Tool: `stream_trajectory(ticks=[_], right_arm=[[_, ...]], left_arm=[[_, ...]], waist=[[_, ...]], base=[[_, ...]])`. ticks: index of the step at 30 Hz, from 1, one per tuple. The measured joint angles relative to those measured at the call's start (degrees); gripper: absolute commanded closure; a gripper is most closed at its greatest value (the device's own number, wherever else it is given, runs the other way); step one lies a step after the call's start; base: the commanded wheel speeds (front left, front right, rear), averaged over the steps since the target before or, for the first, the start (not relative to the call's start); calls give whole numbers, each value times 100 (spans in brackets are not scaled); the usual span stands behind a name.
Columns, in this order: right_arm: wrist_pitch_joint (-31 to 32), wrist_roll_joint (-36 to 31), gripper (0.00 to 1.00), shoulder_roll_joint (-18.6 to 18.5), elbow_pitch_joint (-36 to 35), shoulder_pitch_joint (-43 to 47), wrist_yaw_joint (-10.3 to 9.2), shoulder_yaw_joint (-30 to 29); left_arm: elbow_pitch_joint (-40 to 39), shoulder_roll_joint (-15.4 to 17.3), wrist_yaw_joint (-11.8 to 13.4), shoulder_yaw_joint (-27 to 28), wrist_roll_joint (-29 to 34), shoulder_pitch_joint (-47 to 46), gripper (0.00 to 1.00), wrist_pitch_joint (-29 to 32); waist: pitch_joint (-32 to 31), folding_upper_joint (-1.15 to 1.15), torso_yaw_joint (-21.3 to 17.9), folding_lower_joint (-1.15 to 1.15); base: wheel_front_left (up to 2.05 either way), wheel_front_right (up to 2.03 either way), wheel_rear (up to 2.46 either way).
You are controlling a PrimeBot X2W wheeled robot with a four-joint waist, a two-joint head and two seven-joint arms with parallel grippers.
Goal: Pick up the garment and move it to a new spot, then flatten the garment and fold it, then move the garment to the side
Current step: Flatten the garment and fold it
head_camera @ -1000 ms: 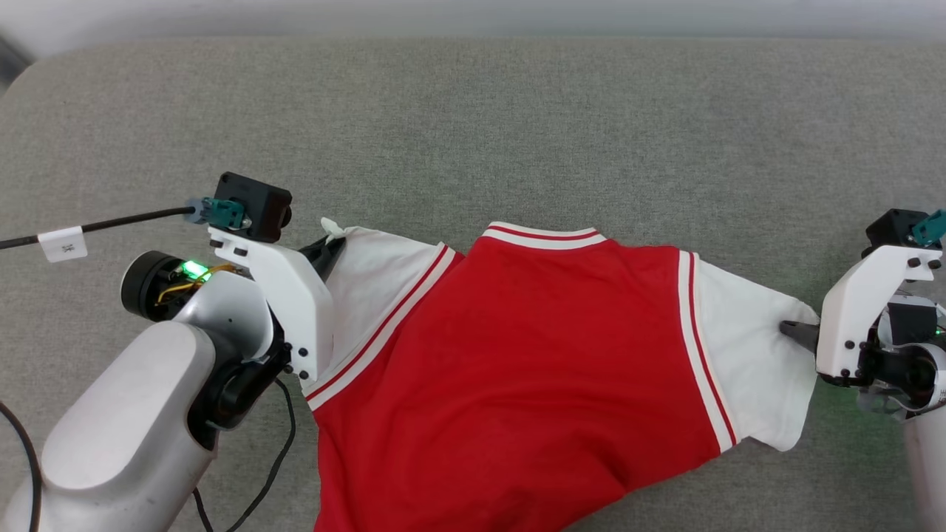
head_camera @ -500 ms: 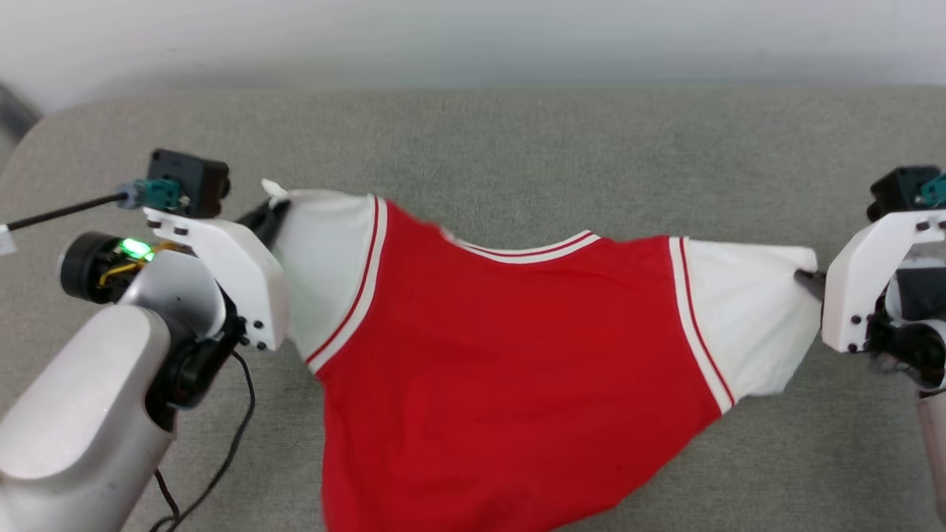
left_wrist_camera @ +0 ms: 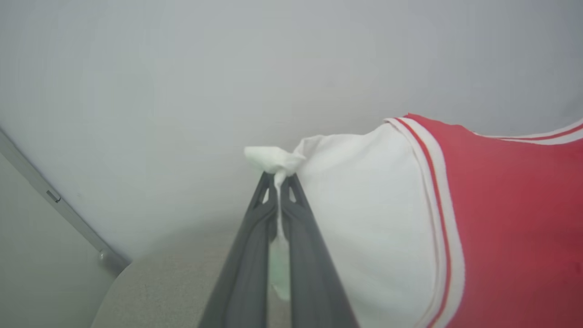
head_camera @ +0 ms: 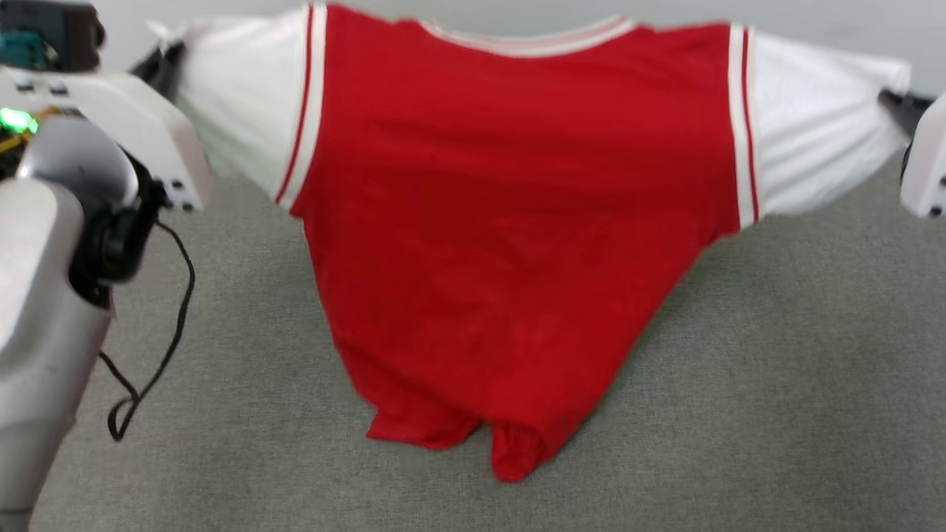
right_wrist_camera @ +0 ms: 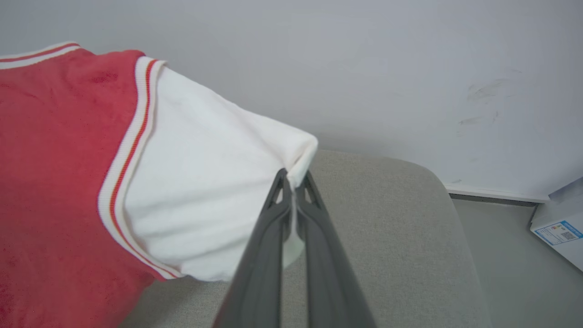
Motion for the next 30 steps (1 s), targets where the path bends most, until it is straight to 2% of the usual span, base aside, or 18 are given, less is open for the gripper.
stream_trajectory(ticks=[5,10,14,22,30], right_arm=[[-126,-81,100,-33,269,-820,0,98],[-538,-220,100,-59,556,-1813,1,148],[-972,-410,100,3,827,-2526,1,145],[-2201,-760,100,154,1413,-4097,1,57],[-3197,-778,100,196,1870,-5087,1,144]], left_arm=[[647,-153,21,78,167,-762,100,-148],[1386,-364,-138,141,168,-1735,100,-209],[1840,-519,-171,242,285,-2556,100,-662],[2206,-550,-163,457,628,-4023,100,-1744],[2268,-537,-162,579,703,-4884,100,-2151]], waist=[[129,0,-31,0],[459,0,-49,0],[817,0,-67,0],[1694,0,-189,0],[2679,0,-356,1]], base=[[0,0,0],[0,0,0],[0,0,0],[0,0,0],[0,0,0]])
